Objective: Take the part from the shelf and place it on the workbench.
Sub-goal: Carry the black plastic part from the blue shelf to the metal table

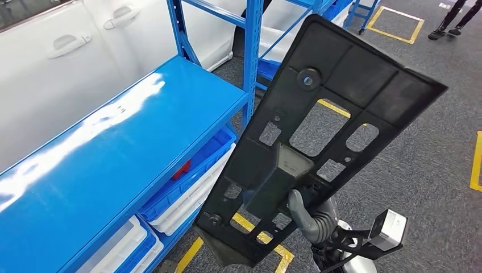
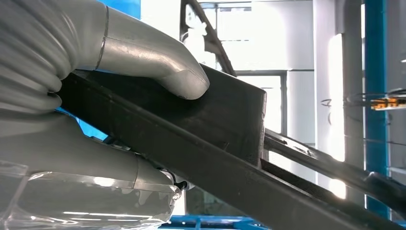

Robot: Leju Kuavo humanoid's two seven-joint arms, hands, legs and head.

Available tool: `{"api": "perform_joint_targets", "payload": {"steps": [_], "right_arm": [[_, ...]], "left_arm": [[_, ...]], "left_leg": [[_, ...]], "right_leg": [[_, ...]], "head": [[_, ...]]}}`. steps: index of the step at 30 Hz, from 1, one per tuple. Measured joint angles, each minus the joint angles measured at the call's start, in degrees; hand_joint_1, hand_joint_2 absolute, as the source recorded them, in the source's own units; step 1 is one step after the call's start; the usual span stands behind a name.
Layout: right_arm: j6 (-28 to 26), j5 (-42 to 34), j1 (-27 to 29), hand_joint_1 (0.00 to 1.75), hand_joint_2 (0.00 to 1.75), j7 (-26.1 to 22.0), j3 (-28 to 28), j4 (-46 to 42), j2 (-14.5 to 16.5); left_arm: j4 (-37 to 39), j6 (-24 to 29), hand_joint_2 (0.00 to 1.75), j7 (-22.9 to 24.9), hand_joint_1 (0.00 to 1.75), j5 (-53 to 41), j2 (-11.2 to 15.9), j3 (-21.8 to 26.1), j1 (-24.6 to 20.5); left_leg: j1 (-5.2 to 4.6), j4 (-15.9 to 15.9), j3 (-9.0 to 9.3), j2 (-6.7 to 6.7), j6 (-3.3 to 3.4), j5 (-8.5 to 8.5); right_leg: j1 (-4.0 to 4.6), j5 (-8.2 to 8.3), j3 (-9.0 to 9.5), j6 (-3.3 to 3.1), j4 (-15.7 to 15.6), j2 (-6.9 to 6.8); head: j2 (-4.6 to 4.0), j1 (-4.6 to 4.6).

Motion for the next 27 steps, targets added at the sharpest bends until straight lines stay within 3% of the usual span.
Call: {"api": "perform_joint_targets", "payload": {"steps": [1,3,5,6,7,9,11,12,14,16,18,20,21,23,25,27], "right_arm": [[0.03,0.08,-0.12,1.75,1.75,0.05,-0.01,-0.08,-0.01],[0.21,0.13,-0.52,1.75,1.75,0.30,-0.02,-0.13,-0.01],[0.45,0.12,-0.87,1.75,1.75,0.69,-0.02,0.01,0.00],[0.53,0.10,-1.06,1.75,1.75,0.85,-0.02,0.11,0.00],[0.57,0.08,-1.27,1.75,1.75,0.96,-0.02,0.22,0.00],[0.59,0.07,-1.70,1.75,1.75,1.04,-0.02,0.31,0.02],[0.67,0.04,-2.05,1.75,1.75,1.03,-0.01,0.35,0.09],[0.73,0.02,-2.14,1.75,1.75,1.02,-0.02,0.39,0.12],[0.90,-0.02,-2.11,1.75,1.75,1.02,-0.03,0.49,0.16],[1.23,0.00,-2.10,1.75,1.75,0.99,-0.02,0.59,0.20],[1.59,0.03,-2.17,1.75,1.75,0.93,0.01,0.85,0.27],[1.86,0.03,-2.19,1.75,1.75,0.90,0.04,1.29,0.32],[2.07,0.02,-2.21,1.75,1.75,0.89,0.05,1.55,0.33],[2.51,-0.08,-2.45,1.75,1.75,0.90,0.07,2.03,0.38],[2.92,-0.37,-3.10,1.75,1.75,1.00,0.11,2.48,0.45],[3.26,-0.79,-3.86,1.75,1.75,1.21,0.13,2.85,0.54]], "left_arm": [[0.01,-0.09,1.75,0.01,0.00,0.02,-0.07,0.00,-0.07],[0.01,-0.15,1.75,0.01,0.00,0.10,-0.14,0.00,0.00],[0.01,-0.15,1.75,-0.02,0.00,0.28,-0.15,0.00,0.19],[0.01,-0.13,1.75,-0.05,0.00,0.39,-0.16,0.01,0.20],[0.01,-0.12,1.75,-0.09,0.00,0.48,-0.19,0.01,0.17],[0.01,-0.11,1.75,-0.16,0.00,0.56,-0.27,0.02,0.05],[0.01,-0.10,1.75,-0.20,0.00,0.58,-0.33,0.02,-0.04],[0.00,-0.10,1.75,-0.20,0.00,0.60,-0.36,0.02,-0.06],[0.00,-0.09,1.75,-0.21,0.00,0.72,-0.44,0.03,-0.16],[0.01,-0.08,1.75,-0.29,0.00,0.98,-0.50,0.05,-0.28],[0.01,-0.05,1.75,-0.44,0.00,1.28,-0.51,0.08,-0.09],[0.01,0.00,1.75,-0.59,0.00,1.58,-0.51,0.13,0.34],[0.01,0.03,1.75,-0.68,0.00,1.73,-0.50,0.18,0.50],[0.01,0.08,1.75,-0.84,0.00,1.97,-0.50,0.32,0.57],[0.01,0.09,1.75,-0.95,0.00,2.16,-0.50,0.46,0.56],[0.01,0.09,1.75,-1.04,0.00,2.26,-0.50,0.52,0.67]], "left_leg": [[0.07,-0.27,0.07,0.74,0.34,0.16],[-0.11,-0.42,0.09,2.29,0.73,0.16],[-0.29,-0.40,0.06,3.93,0.83,0.05],[-0.35,-0.39,0.08,4.70,0.82,-0.02],[-0.38,-0.38,0.16,5.40,0.76,-0.10],[-0.56,-0.37,0.46,6.59,0.47,-0.36],[-0.87,-0.32,0.69,7.50,-0.02,-0.64],[-0.99,-0.33,0.78,7.95,-0.29,-0.74],[-0.97,-0.35,1.00,8.59,-0.89,-1.02],[-0.77,1.58,0.42,6.63,-1.50,-2.60],[-0.53,8.03,-2.43,3.65,-1.85,-6.13],[-0.46,15.01,-5.90,2.68,-1.98,-8.65],[-0.45,16.12,-6.62,2.57,-2.00,-8.35],[-0.33,11.66,-4.99,2.01,-1.86,-4.63],[-0.04,4.08,-1.87,-0.77,-1.58,-1.00],[0.02,0.71,-0.44,-2.69,-1.31,-0.22]], "right_leg": [[0.09,-1.15,-0.95,0.20,1.91,-1.79],[0.06,-4.69,-4.39,0.51,8.95,-5.20],[-0.12,-6.72,-7.43,0.80,15.12,-5.96],[-0.15,-6.22,-7.51,0.85,15.37,-6.12],[-0.15,-4.78,-6.37,0.79,13.29,-6.40],[0.19,-1.30,-1.81,0.27,4.93,-8.38],[0.70,0.15,0.94,-0.55,-0.44,-9.89],[0.94,0.02,1.06,-0.90,-0.95,-9.89],[0.81,0.25,0.97,-1.46,-1.15,-8.55],[0.40,0.54,1.16,-2.10,-1.60,-7.30],[0.21,0.69,1.22,-2.54,-1.78,-5.99],[0.23,0.69,1.14,-2.68,-1.68,-4.43],[0.24,0.68,1.13,-2.68,-1.59,-3.59],[0.22,0.60,1.17,-2.55,-1.33,-1.91],[0.21,0.47,1.03,-2.19,-0.94,-0.39],[0.07,0.57,0.54,-1.47,-0.70,0.96]], "head": [[0.00,0.00],[0.01,0.01],[0.01,0.01],[0.01,0.01],[0.00,0.01],[0.00,0.01],[0.00,0.00],[0.01,0.00],[0.01,-0.01],[0.01,-0.01],[0.01,-0.01],[0.01,-0.01],[0.00,-0.01],[0.00,-0.01],[0.00,-0.01],[0.01,-0.01]]}}
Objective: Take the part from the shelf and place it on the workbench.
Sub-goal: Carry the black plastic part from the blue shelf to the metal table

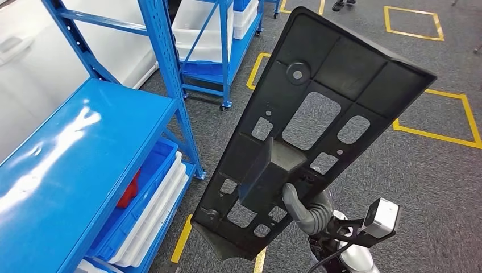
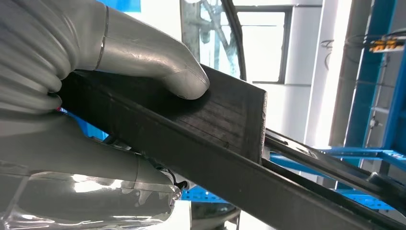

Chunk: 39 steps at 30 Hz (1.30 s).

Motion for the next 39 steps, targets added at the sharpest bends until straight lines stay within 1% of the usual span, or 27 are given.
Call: {"api": "perform_joint_targets", "payload": {"steps": [2,3,4,6,8,9,10,11,13,15,17,18,19,21,23,24,25,26,28,30,31,32,33,34,36,38,39], "right_arm": [[0.23,-0.28,-0.39,1.75,1.75,0.21,0.01,0.28,0.05],[0.28,-0.36,-0.50,1.75,1.75,0.28,0.01,0.39,0.05],[0.33,-0.41,-0.71,1.75,1.75,0.34,0.01,0.52,0.05],[0.42,-0.59,-1.25,1.75,1.75,0.40,0.03,0.77,0.05],[0.62,-0.84,-1.50,1.75,1.75,0.44,0.10,1.05,0.05],[0.74,-0.96,-1.51,1.75,1.75,0.46,0.13,1.19,0.05],[0.86,-1.07,-1.52,1.75,1.75,0.48,0.16,1.31,0.04],[0.96,-1.14,-1.54,1.75,1.75,0.50,0.18,1.40,0.03],[1.10,-1.20,-1.75,1.75,1.75,0.51,0.24,1.46,0.01],[1.20,-1.30,-2.07,1.75,1.75,0.49,0.30,1.51,0.01],[1.27,-1.54,-2.28,1.75,1.75,0.48,0.32,1.62,0.01],[1.29,-1.70,-2.36,1.75,1.75,0.49,0.34,1.67,0.02],[1.32,-1.90,-2.54,1.75,1.75,0.50,0.36,1.73,0.03],[1.32,-2.23,-3.35,1.75,1.75,0.60,0.42,1.92,0.10],[1.28,-2.52,-4.38,1.75,1.75,0.70,0.47,2.30,0.21],[1.23,-2.69,-4.75,1.75,1.75,0.72,0.49,2.54,0.26],[1.15,-2.87,-4.98,1.75,1.75,0.71,0.49,2.77,0.28],[1.03,-3.05,-5.10,1.75,1.75,0.68,0.49,2.97,0.29],[0.52,-3.27,-5.19,1.75,1.75,0.55,0.49,3.19,0.29],[-0.06,-3.39,-5.37,1.75,1.75,0.39,0.49,3.25,0.29],[-0.31,-3.44,-5.47,1.75,1.75,0.33,0.50,3.28,0.29],[-0.53,-3.49,-5.55,1.75,1.75,0.31,0.51,3.30,0.28],[-0.69,-3.50,-5.58,1.75,1.75,0.31,0.52,3.31,0.27],[-0.83,-3.52,-5.52,1.75,1.75,0.29,0.53,3.30,0.26],[-1.23,-3.56,-5.60,1.75,1.75,0.24,0.55,3.29,0.24],[-1.83,-3.63,-5.73,1.75,1.75,0.15,0.62,3.30,0.19],[-2.07,-3.69,-5.66,1.75,1.75,0.08,0.68,3.33,0.14]], "left_arm": [[0.00,0.01,1.75,-0.10,0.00,0.05,-0.06,0.03,0.01],[0.00,0.02,1.75,-0.15,0.00,0.07,-0.09,0.05,-0.07],[0.00,0.03,1.75,-0.20,0.00,0.08,-0.14,0.08,-0.13],[0.00,0.03,1.75,-0.27,0.00,0.10,-0.17,0.10,-0.05],[0.00,0.08,1.75,-0.32,0.00,0.29,-0.18,0.13,0.21],[0.00,0.14,1.75,-0.36,0.00,0.41,-0.18,0.16,0.28],[0.00,0.20,1.75,-0.40,0.00,0.54,-0.17,0.24,0.29],[0.00,0.24,1.75,-0.44,0.00,0.62,-0.17,0.32,0.27],[0.00,0.30,1.75,-0.52,0.00,0.68,-0.19,0.49,0.23],[0.00,0.38,1.75,-0.59,0.00,0.72,-0.18,0.63,0.23],[0.00,0.52,1.75,-0.66,0.00,0.88,-0.18,0.83,0.17],[0.00,0.59,1.75,-0.68,0.00,0.97,-0.17,0.92,0.11],[0.00,0.65,1.75,-0.73,0.00,1.04,-0.16,0.99,0.04],[0.00,0.69,1.75,-0.77,0.00,1.09,-0.12,1.05,0.00],[0.00,0.72,1.75,-0.75,0.00,1.09,-0.07,1.07,0.14],[0.00,0.74,1.75,-0.70,0.00,1.05,-0.02,1.07,0.20],[0.00,0.77,1.75,-0.62,0.00,0.96,0.04,1.07,0.22],[0.00,0.80,1.75,-0.53,0.00,0.85,0.10,1.07,0.18],[0.00,0.85,1.75,-0.34,0.00,0.58,0.20,1.07,-0.01],[0.00,0.85,1.75,-0.11,0.00,0.36,0.31,1.07,-0.13],[0.00,0.86,1.75,0.04,0.00,0.23,0.34,1.07,-0.12],[0.00,0.86,1.75,0.20,0.00,0.13,0.38,1.06,-0.09],[0.00,0.88,1.75,0.33,0.00,0.04,0.38,1.05,-0.10],[0.01,0.90,1.75,0.40,0.00,-0.01,0.39,1.05,-0.13],[0.01,0.94,1.75,0.44,0.00,-0.05,0.41,1.05,-0.27],[0.01,0.96,1.75,0.49,0.00,-0.08,0.46,1.05,-0.19],[0.01,0.96,1.75,0.53,0.00,-0.08,0.49,1.05,-0.09]], "left_leg": [[-0.06,-0.35,0.18,0.97,0.47,0.07],[0.02,-0.60,0.30,1.67,0.85,0.23],[0.10,-0.87,0.43,2.43,1.23,0.38],[0.02,-1.14,0.57,4.14,1.76,0.44],[-0.18,-1.13,0.56,5.90,1.92,0.30],[-0.24,-1.11,0.58,6.73,1.91,0.21],[-0.26,-1.10,0.66,7.51,1.84,0.09],[-0.27,-1.10,0.80,8.20,1.73,-0.05],[-0.46,-1.07,1.23,9.44,1.31,-0.46],[-0.77,-1.05,1.56,10.46,0.74,-0.85],[-0.87,-1.12,1.86,11.45,0.12,-1.16],[-0.77,-1.00,1.97,11.32,-0.20,-1.44],[-0.65,-0.57,1.94,10.49,-0.46,-1.90],[-0.37,2.81,0.63,7.53,-0.74,-4.10],[-0.27,9.98,-2.77,5.68,-0.87,-7.50],[-0.25,13.52,-4.64,5.36,-0.95,-8.66],[-0.23,15.51,-5.91,5.24,-0.99,-8.77],[-0.20,15.33,-6.20,5.17,-0.98,-7.69],[-0.06,9.05,-4.04,4.07,-0.79,-3.12],[0.29,2.43,-1.53,0.70,-0.54,-0.13],[0.33,0.83,-0.97,-0.63,-0.44,0.25],[0.29,0.43,-0.86,-1.14,-0.28,0.04],[0.21,0.12,-0.73,-0.54,-0.04,0.10],[0.16,-0.10,-0.59,0.24,0.32,0.26],[0.21,-0.74,-0.11,1.99,1.16,0.55],[-0.05,-0.95,0.13,3.76,1.69,0.51],[-0.22,-0.92,0.13,4.66,1.78,0.43]], "right_leg": [[-0.19,0.24,-0.42,0.83,-0.05,0.97],[-0.11,0.08,-0.63,1.12,0.23,0.18],[0.00,-0.63,-1.21,1.33,1.36,-1.41],[0.09,-3.70,-4.17,1.70,7.26,-5.32],[-0.18,-6.55,-7.96,2.09,14.66,-6.72],[-0.29,-6.58,-8.73,2.21,16.14,-6.91],[-0.37,-5.52,-8.25,2.26,15.24,-7.12],[-0.41,-3.75,-6.66,2.22,12.28,-7.53],[-0.04,-0.71,-2.27,1.66,4.06,-10.20],[0.53,0.05,-0.30,0.86,0.13,-11.85],[0.69,0.03,-0.42,0.22,-0.02,-10.60],[0.58,0.11,-0.38,-0.05,-0.18,-9.99],[0.44,0.22,-0.30,-0.35,-0.37,-9.40],[0.18,0.40,-0.19,-0.84,-0.59,-8.37],[0.19,0.42,-0.23,-1.14,-0.58,-7.00],[0.21,0.42,-0.24,-1.19,-0.56,-6.19],[0.23,0.41,-0.22,-1.20,-0.52,-5.33],[0.23,0.39,-0.18,-1.17,-0.45,-4.47],[0.15,0.27,-0.07,-0.98,-0.23,-2.81],[0.10,0.17,-0.42,-0.48,0.22,-1.34],[-0.06,0.21,-0.78,-0.09,0.38,-0.66],[-0.21,0.36,-1.14,0.36,0.43,0.05],[-0.39,0.56,-1.41,0.85,0.36,0.84],[-0.52,0.60,-1.56,1.23,0.41,0.80],[-0.31,-0.74,-2.71,1.72,2.74,-1.96],[-0.22,-4.00,-5.95,2.03,9.34,-5.61],[-0.32,-5.43,-7.82,2.17,12.99,-6.31]], "head": [[0.01,0.00],[0.00,0.00],[-0.01,0.00],[-0.01,0.01],[-0.01,0.01],[-0.01,0.02],[-0.01,0.02],[0.00,0.01],[-0.01,0.01],[-0.01,0.01],[0.00,0.01],[0.00,0.00],[0.00,0.01],[0.00,0.01],[-0.01,0.00],[-0.01,0.00],[-0.01,0.00],[-0.01,0.00],[-0.01,0.00],[-0.01,0.01],[-0.01,0.01],[-0.01,0.01],[-0.01,0.01],[0.00,0.01],[-0.01,0.01],[-0.01,0.02],[-0.01,0.02]]}}
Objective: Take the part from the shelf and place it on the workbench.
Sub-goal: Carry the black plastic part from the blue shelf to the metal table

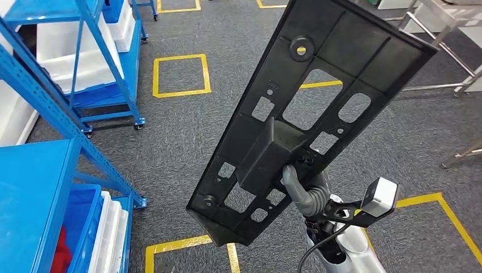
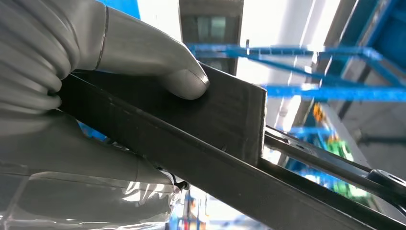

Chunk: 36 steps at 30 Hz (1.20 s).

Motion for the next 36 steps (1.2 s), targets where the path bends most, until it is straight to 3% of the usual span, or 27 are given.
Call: {"api": "perform_joint_targets", "payload": {"steps": [1,2,4,5,7,8,10,11,13,15,16,17,18,19,21,23,25,26,28,29,30,32,33,34,36], "right_arm": [[-0.16,-0.05,0.17,1.75,1.75,-0.08,0.05,0.04,-0.07],[-0.33,-0.09,0.36,1.75,1.75,-0.19,0.11,0.08,-0.13],[-0.79,-0.15,0.62,1.75,1.75,-0.46,0.22,0.10,-0.32],[-1.07,-0.15,0.62,1.75,1.75,-0.55,0.28,0.10,-0.39],[-1.79,-0.17,0.53,1.75,1.75,-0.62,0.44,0.04,-0.46],[-2.13,-0.19,0.48,1.75,1.75,-0.62,0.51,0.01,-0.47],[-2.67,-0.26,0.50,1.75,1.75,-0.62,0.64,-0.05,-0.51],[-2.80,-0.29,0.55,1.75,1.75,-0.62,0.68,-0.08,-0.55],[-2.99,-0.34,0.64,1.75,1.75,-0.62,0.81,-0.15,-0.61],[-3.25,-0.36,0.72,1.75,1.75,-0.62,1.09,-0.21,-0.63],[-3.43,-0.34,0.78,1.75,1.75,-0.62,1.23,-0.23,-0.63],[-3.59,-0.34,0.84,1.75,1.75,-0.61,1.33,-0.23,-0.63],[-3.70,-0.33,0.88,1.75,1.75,-0.61,1.37,-0.25,-0.63],[-3.77,-0.33,0.92,1.75,1.75,-0.60,1.38,-0.29,-0.63],[-3.84,-0.31,0.88,1.75,1.75,-0.55,1.41,-0.51,-0.62],[-4.03,-0.22,0.98,1.75,1.75,-0.29,1.45,-0.97,-0.59],[-4.16,-0.11,1.88,1.75,1.75,0.03,1.43,-1.87,-0.57],[-4.01,-0.06,2.72,1.75,1.75,0.03,1.31,-2.49,-0.61],[-3.34,0.11,4.39,1.75,1.75,-0.37,0.95,-3.69,-0.77],[-2.90,0.24,5.23,1.75,1.75,-0.79,0.69,-4.10,-0.86],[-2.52,0.38,6.05,1.75,1.75,-1.24,0.42,-4.39,-0.95],[-2.06,0.87,8.15,1.75,1.75,-2.03,-0.30,-4.98,-1.08],[-1.95,1.25,9.22,1.75,1.75,-2.30,-0.69,-5.38,-1.13],[-1.89,1.68,10.20,1.75,1.75,-2.49,-1.06,-5.85,-1.19],[-1.82,2.42,11.54,1.75,1.75,-2.69,-1.61,-6.95,-1.27]], "left_arm": [[0.00,0.00,1.75,0.04,0.00,0.00,0.03,0.00,0.08],[0.00,0.00,1.75,0.06,0.00,0.01,0.05,0.00,0.11],[-0.01,0.00,1.75,0.04,0.00,0.01,0.06,0.00,0.07],[-0.01,0.00,1.75,0.00,0.00,0.01,0.06,0.00,0.06],[-0.01,0.00,1.75,-0.14,0.00,0.00,0.07,-0.01,0.05],[-0.01,0.00,1.75,-0.20,0.00,0.00,0.08,-0.01,0.06],[0.00,0.00,1.75,-0.32,0.00,0.00,0.08,-0.04,0.05],[0.00,0.01,1.75,-0.37,0.00,0.01,0.09,-0.05,0.02],[0.01,0.03,1.75,-0.46,0.00,0.02,0.13,-0.07,0.03],[0.01,0.04,1.75,-0.52,0.00,0.05,0.21,-0.08,0.34],[0.01,0.04,1.75,-0.53,0.00,0.08,0.26,-0.08,0.55],[0.01,0.05,1.75,-0.54,0.00,0.10,0.32,-0.09,0.71],[0.01,0.05,1.75,-0.54,0.00,0.11,0.36,-0.09,0.79],[0.01,0.06,1.75,-0.55,0.00,0.11,0.40,-0.09,0.79],[0.01,0.09,1.75,-0.57,0.00,0.11,0.49,-0.09,0.76],[0.01,0.22,1.75,-0.61,0.00,0.11,0.53,-0.12,0.84],[0.01,0.49,1.75,-0.73,0.00,0.15,0.54,-0.15,0.90],[0.01,0.62,1.75,-0.81,0.00,0.19,0.56,-0.15,0.89],[0.01,0.84,1.75,-0.90,0.00,0.24,0.60,-0.15,0.95],[0.01,0.88,1.75,-0.90,0.00,0.23,0.63,-0.16,1.07],[0.01,0.88,1.75,-0.90,0.00,0.20,0.66,-0.17,1.21],[0.01,0.73,1.75,-0.89,0.00,0.02,0.73,-0.21,1.40],[0.01,0.61,1.75,-0.89,0.00,-0.13,0.75,-0.25,1.38],[0.01,0.45,1.75,-0.85,0.00,-0.28,0.76,-0.31,1.29],[0.01,0.10,1.75,-0.76,0.00,-0.54,0.75,-0.53,1.03]], "left_leg": [[-0.13,0.02,0.00,0.86,0.04,-0.08],[-0.24,0.04,0.02,1.68,0.05,-0.17],[-0.40,0.05,0.25,3.13,-0.09,-0.43],[-0.48,0.04,0.46,3.75,-0.23,-0.59],[-0.75,0.08,0.80,4.88,-0.71,-0.96],[-0.82,0.07,0.94,5.44,-0.99,-1.13],[-0.80,0.04,1.20,6.35,-1.61,-1.52],[-0.66,0.43,1.22,5.78,-1.92,-1.98],[-0.44,4.25,-0.26,3.17,-2.38,-4.46],[-0.34,11.94,-3.92,1.09,-2.51,-7.97],[-0.34,15.11,-5.65,0.83,-2.54,-8.87],[-0.33,16.49,-6.60,0.71,-2.54,-8.66],[-0.31,15.57,-6.52,0.60,-2.50,-7.26],[-0.24,12.57,-5.45,0.23,-2.42,-5.02],[0.12,5.00,-2.48,-2.21,-2.22,-1.25],[0.27,1.42,-0.94,-4.08,-1.99,-0.39],[0.16,1.04,-0.67,-3.36,-1.44,-0.42],[0.15,0.77,-0.52,-2.80,-1.07,-0.27],[0.19,0.17,-0.18,-1.47,-0.36,-0.04],[0.01,0.09,-0.06,-0.76,-0.15,-0.06],[-0.16,0.08,-0.02,0.00,0.04,-0.15],[-0.46,0.10,0.03,1.59,0.21,-0.36],[-0.56,0.11,0.10,2.34,0.21,-0.49],[-0.64,0.11,0.23,3.05,0.16,-0.63],[-0.89,0.13,0.63,4.34,-0.14,-1.03]], "right_leg": [[-0.11,-0.65,-1.29,0.11,2.46,-0.34],[-0.18,-0.28,-1.51,0.15,2.89,-0.55],[-0.13,2.87,1.60,-0.09,-2.69,-1.57],[0.13,4.24,3.86,-0.44,-6.80,-3.00],[0.84,5.61,6.72,-1.35,-12.09,-5.02],[1.15,5.51,6.98,-1.73,-12.73,-5.24],[1.20,5.69,7.01,-2.37,-12.92,-3.78],[1.07,5.80,7.15,-2.64,-13.17,-3.12],[0.73,5.98,7.46,-3.21,-13.61,-1.81],[0.76,5.94,7.50,-3.46,-13.62,-0.44],[0.78,5.93,7.51,-3.52,-13.58,0.36],[0.79,5.91,7.54,-3.51,-13.53,1.19],[0.77,5.89,7.57,-3.48,-13.46,2.04],[0.73,5.83,7.62,-3.39,-13.36,2.86],[0.68,5.63,7.50,-3.02,-12.91,4.41],[0.61,5.60,7.05,-2.36,-12.55,5.67],[0.42,5.75,6.69,-1.58,-12.59,6.71],[0.42,5.52,6.52,-1.26,-12.30,6.14],[0.55,3.50,4.96,-0.76,-8.96,3.19],[0.60,1.77,3.30,-0.56,-5.58,1.31],[0.54,0.03,1.32,-0.37,-1.67,0.28],[0.36,-1.39,-1.35,-0.19,3.43,-0.43],[0.33,-0.59,-1.10,-0.22,2.90,-0.60],[0.36,1.01,0.36,-0.36,0.16,-1.00],[0.83,4.19,4.88,-1.05,-7.97,-3.41]], "head": [[0.01,0.00],[0.01,0.00],[0.01,0.00],[0.01,0.00],[0.01,-0.01],[0.01,-0.02],[0.01,-0.02],[0.01,-0.02],[0.01,-0.02],[0.01,-0.02],[0.01,-0.02],[0.01,-0.02],[0.01,-0.02],[0.01,-0.02],[-0.01,-0.02],[0.00,-0.01],[0.00,-0.01],[-0.01,0.00],[0.00,0.01],[0.00,0.01],[0.01,0.00],[0.00,0.00],[0.00,0.00],[0.00,0.00],[0.00,0.00]]}}
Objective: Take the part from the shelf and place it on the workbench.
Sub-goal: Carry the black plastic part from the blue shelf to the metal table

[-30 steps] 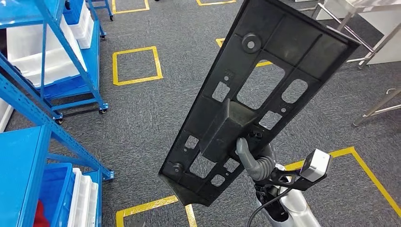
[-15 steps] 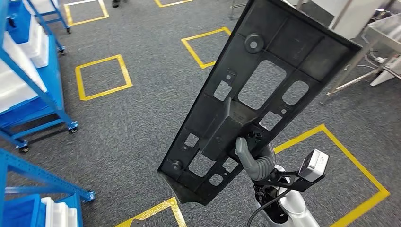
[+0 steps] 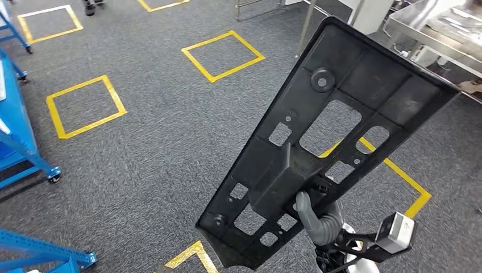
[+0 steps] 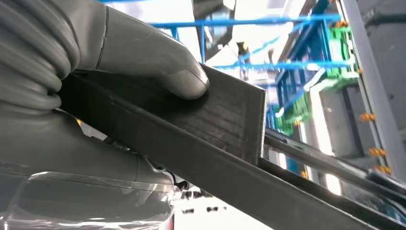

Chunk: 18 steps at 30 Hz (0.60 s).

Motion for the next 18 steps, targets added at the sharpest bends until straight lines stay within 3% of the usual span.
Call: {"api": "perform_joint_targets", "payload": {"steps": [2,4,5,7,9,11,12,13,15,16,18], "right_arm": [[0.03,0.35,0.52,1.75,1.75,-0.05,-0.34,-0.92,-0.02],[0.05,0.50,0.78,1.75,1.75,0.04,-0.69,-1.54,-0.01],[0.07,0.57,0.95,1.75,1.75,0.15,-0.89,-1.80,0.02],[0.12,0.72,1.01,1.75,1.75,0.42,-1.25,-2.19,0.16],[0.13,0.87,0.93,1.75,1.75,0.73,-1.55,-2.32,0.47],[0.11,0.97,1.00,1.75,1.75,1.08,-1.81,-2.32,0.84],[0.13,0.98,1.01,1.75,1.75,1.21,-1.90,-2.32,1.02],[0.16,1.01,0.96,1.75,1.75,1.33,-1.95,-2.32,1.23],[0.35,1.03,0.52,1.75,1.75,1.52,-1.97,-2.25,1.69],[0.50,1.01,0.09,1.75,1.75,1.68,-1.97,-2.16,1.90],[0.89,0.83,-0.77,1.75,1.75,2.02,-1.97,-1.86,2.22]], "left_arm": [[0.00,-0.20,1.75,0.13,0.00,-0.19,0.01,-0.23,-0.25],[0.00,-0.21,1.75,0.27,0.00,-0.48,-0.04,-0.48,-0.56],[0.00,-0.20,1.75,0.33,0.00,-0.70,-0.07,-0.60,-0.77],[0.00,-0.19,1.75,0.40,0.00,-1.29,-0.11,-0.81,-1.16],[0.00,-0.20,1.75,0.57,0.00,-1.94,-0.10,-0.95,-1.24],[0.00,-0.27,1.75,0.90,0.00,-2.26,-0.04,-1.03,-1.24],[0.00,-0.31,1.75,1.07,0.00,-2.31,0.02,-1.03,-1.32],[0.01,-0.35,1.75,1.17,0.00,-2.29,0.10,-1.03,-1.45],[0.03,-0.38,1.75,1.28,0.00,-2.09,0.32,-1.02,-1.72],[0.04,-0.38,1.75,1.29,0.00,-1.93,0.43,-1.02,-1.80],[0.04,-0.38,1.75,1.37,0.00,-1.60,0.58,-1.02,-1.84]], "left_leg": [[-0.24,0.01,0.40,1.18,-0.50,-0.44],[-0.33,-0.06,0.78,2.43,-1.06,-0.81],[-0.23,0.18,0.91,2.34,-1.34,-1.13],[0.02,3.17,-0.03,0.18,-1.82,-3.16],[0.33,10.44,-3.29,-2.65,-2.16,-6.86],[0.51,16.55,-6.49,-3.51,-2.45,-8.71],[0.61,16.81,-6.87,-3.66,-2.55,-7.96],[0.75,14.74,-6.17,-3.86,-2.63,-6.11],[1.17,7.04,-3.07,-5.94,-2.74,-1.77],[1.38,3.90,-1.82,-7.25,-2.66,-0.58],[1.40,1.34,-0.82,-8.71,-2.22,-0.23]], "right_leg": [[0.57,1.01,2.40,-0.83,-4.44,-1.59],[0.74,0.96,2.48,-1.39,-4.91,-0.50],[0.61,1.09,2.62,-1.64,-5.16,0.21],[0.17,1.38,2.98,-2.23,-5.71,1.52],[-0.07,1.46,3.10,-2.53,-5.84,2.85],[-0.11,1.46,3.11,-2.59,-5.77,4.47],[-0.14,1.44,3.15,-2.56,-5.69,5.32],[-0.18,1.39,3.22,-2.47,-5.58,6.16],[-0.26,1.13,3.20,-2.03,-5.03,7.79],[-0.30,1.03,2.98,-1.70,-4.65,8.55],[-0.42,1.10,2.32,-0.91,-4.24,9.88]], "head": [[-0.01,0.00],[0.00,-0.01],[0.00,-0.01],[0.01,-0.02],[0.01,-0.02],[0.00,-0.02],[0.00,-0.02],[0.00,-0.02],[0.00,-0.02],[0.00,-0.02],[0.00,-0.02]]}}
